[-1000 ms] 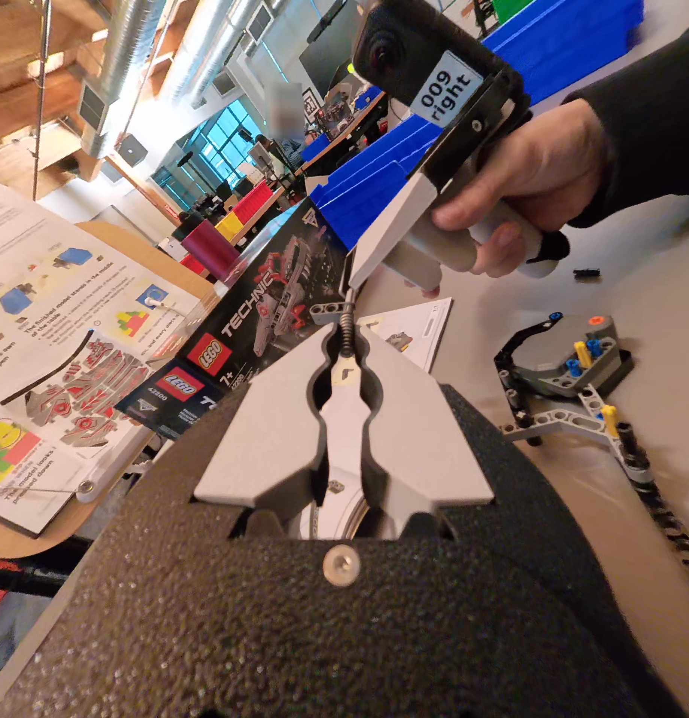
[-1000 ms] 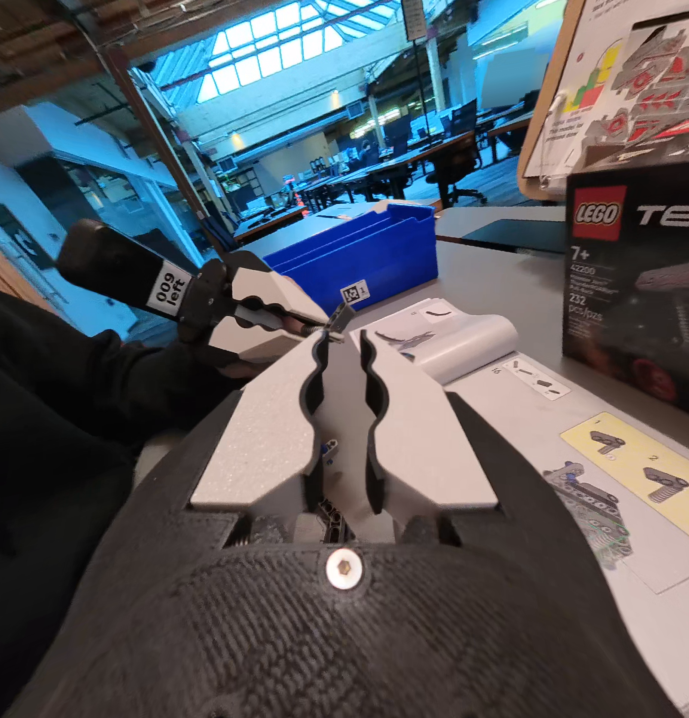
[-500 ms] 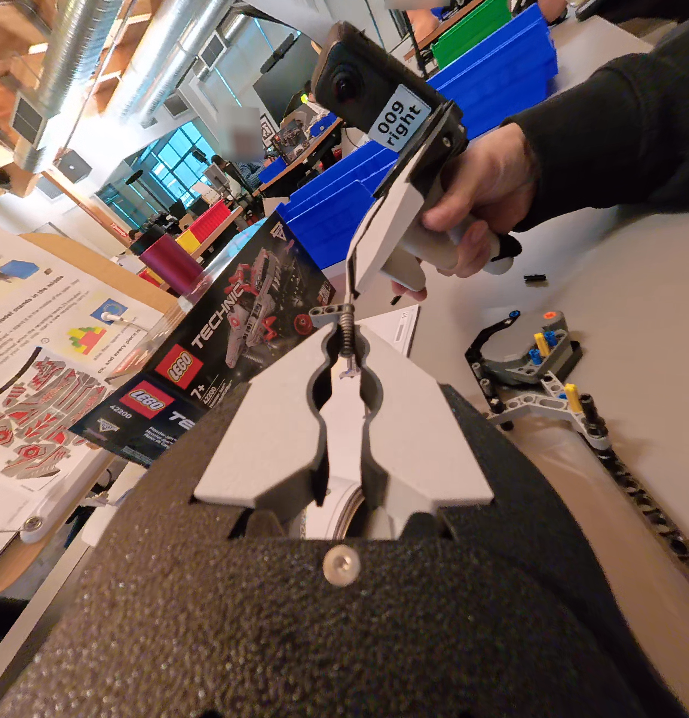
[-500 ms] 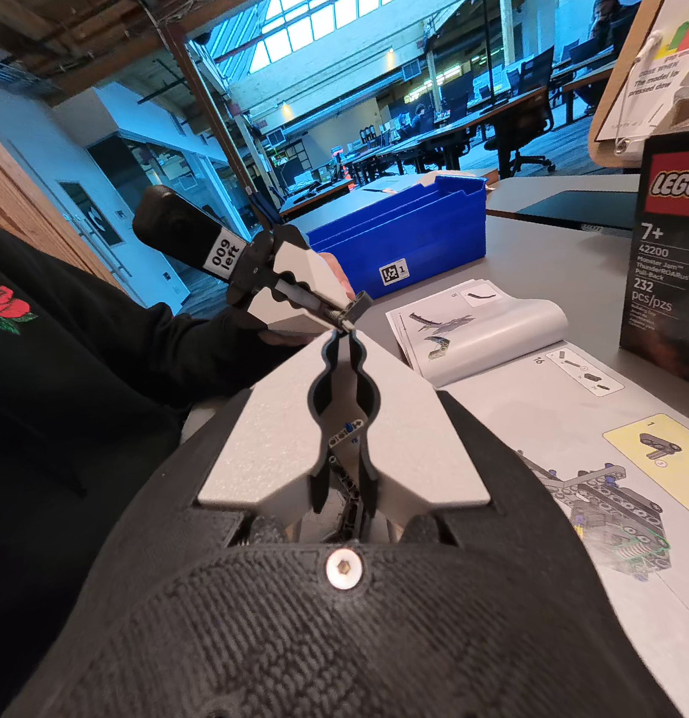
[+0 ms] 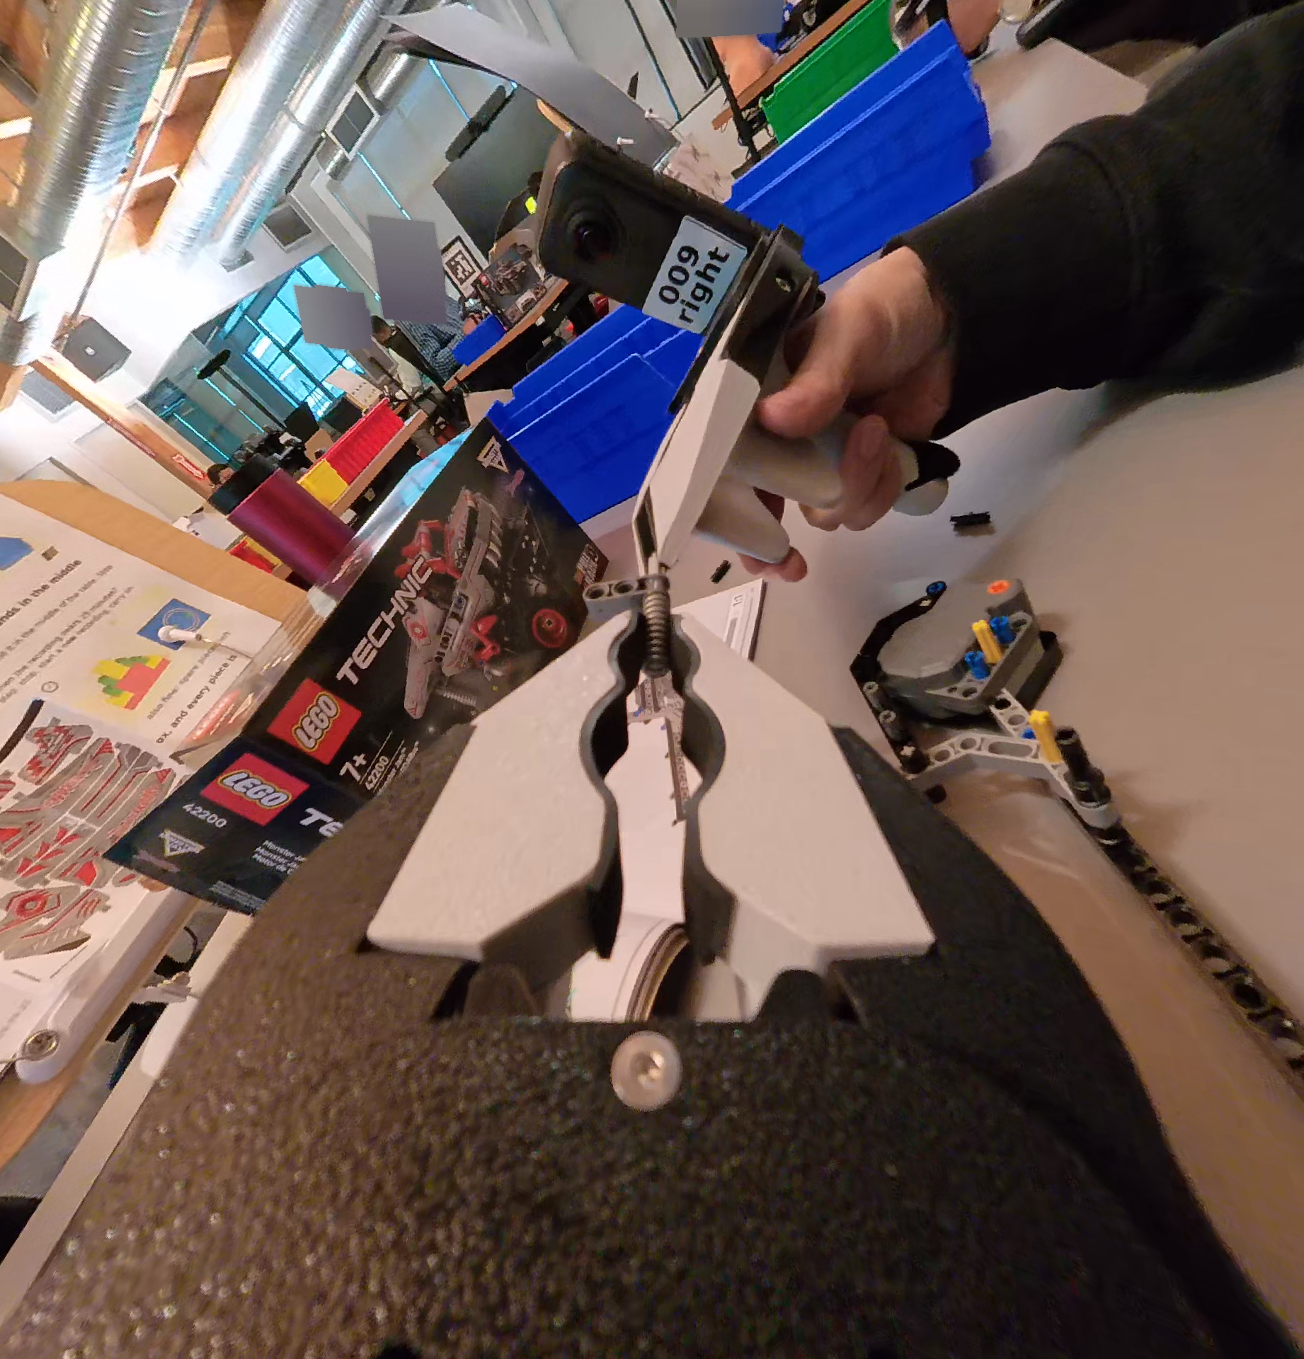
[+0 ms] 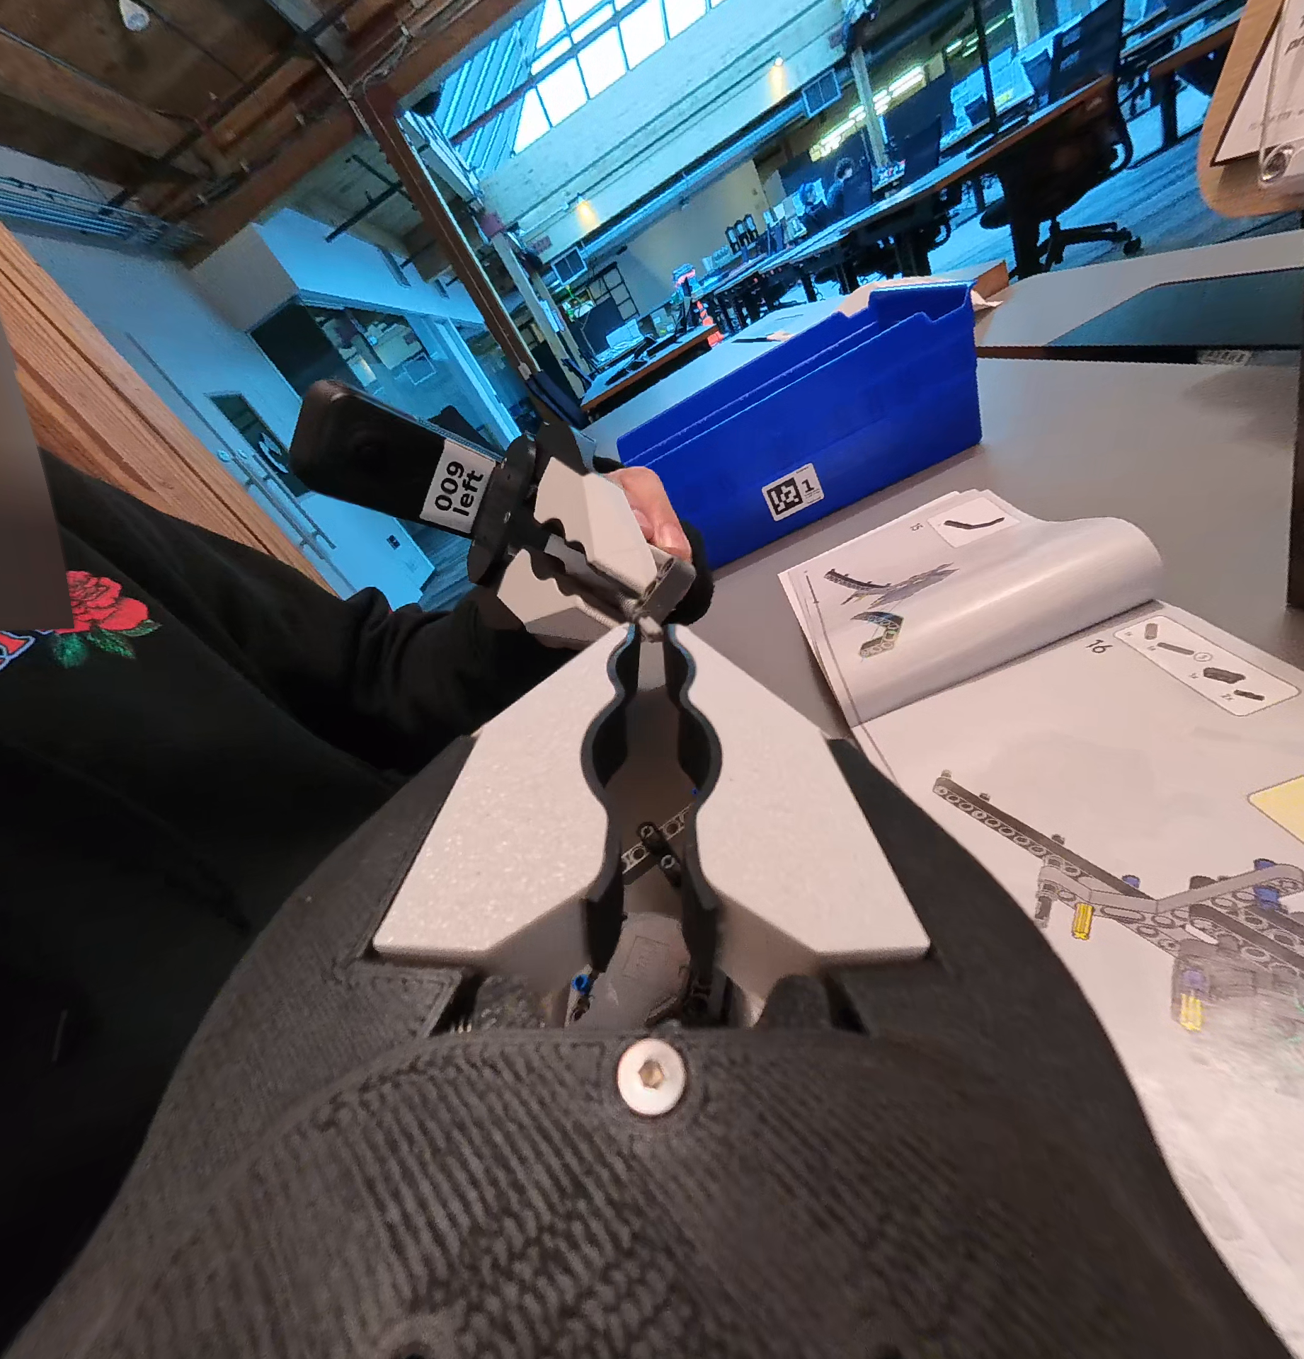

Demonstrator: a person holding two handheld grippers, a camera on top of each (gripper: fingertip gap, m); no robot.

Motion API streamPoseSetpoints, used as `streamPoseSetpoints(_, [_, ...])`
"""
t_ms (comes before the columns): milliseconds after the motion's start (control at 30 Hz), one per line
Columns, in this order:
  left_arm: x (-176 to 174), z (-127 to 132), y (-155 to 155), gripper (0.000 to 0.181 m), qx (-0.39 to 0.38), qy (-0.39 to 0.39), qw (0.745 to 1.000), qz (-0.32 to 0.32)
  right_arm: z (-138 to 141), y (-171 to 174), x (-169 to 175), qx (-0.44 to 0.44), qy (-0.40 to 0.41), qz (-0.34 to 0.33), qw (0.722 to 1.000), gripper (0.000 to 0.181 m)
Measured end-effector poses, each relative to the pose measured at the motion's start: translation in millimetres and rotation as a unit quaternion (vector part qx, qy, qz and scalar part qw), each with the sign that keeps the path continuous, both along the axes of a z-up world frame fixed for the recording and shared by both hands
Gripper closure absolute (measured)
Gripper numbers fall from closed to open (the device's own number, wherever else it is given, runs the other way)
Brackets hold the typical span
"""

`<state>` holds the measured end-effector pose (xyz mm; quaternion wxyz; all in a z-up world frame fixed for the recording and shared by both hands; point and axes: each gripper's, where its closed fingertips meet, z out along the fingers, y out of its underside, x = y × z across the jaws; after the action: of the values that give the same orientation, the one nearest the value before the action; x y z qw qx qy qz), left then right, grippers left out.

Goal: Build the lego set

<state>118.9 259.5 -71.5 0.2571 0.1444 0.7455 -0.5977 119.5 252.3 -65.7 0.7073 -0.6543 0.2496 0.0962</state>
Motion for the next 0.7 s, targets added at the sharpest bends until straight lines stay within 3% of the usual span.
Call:
streamPoseSetpoints(300, [0.3, -8.6, 2.1, 0.177, 0.029, -0.012, 1.0, -0.003, -4.8, 3.4, -3.0, -0.009, 0.002, 0.013, 1.0, 0.178])
streamPoseSetpoints(700, [-6.7, 2.5, 4.5, 0.177, -0.02, 0.046, 0.998, -0.043, -0.5, 7.2, -8.0, 0.043, 0.05, 0.044, 0.997, 0.178])
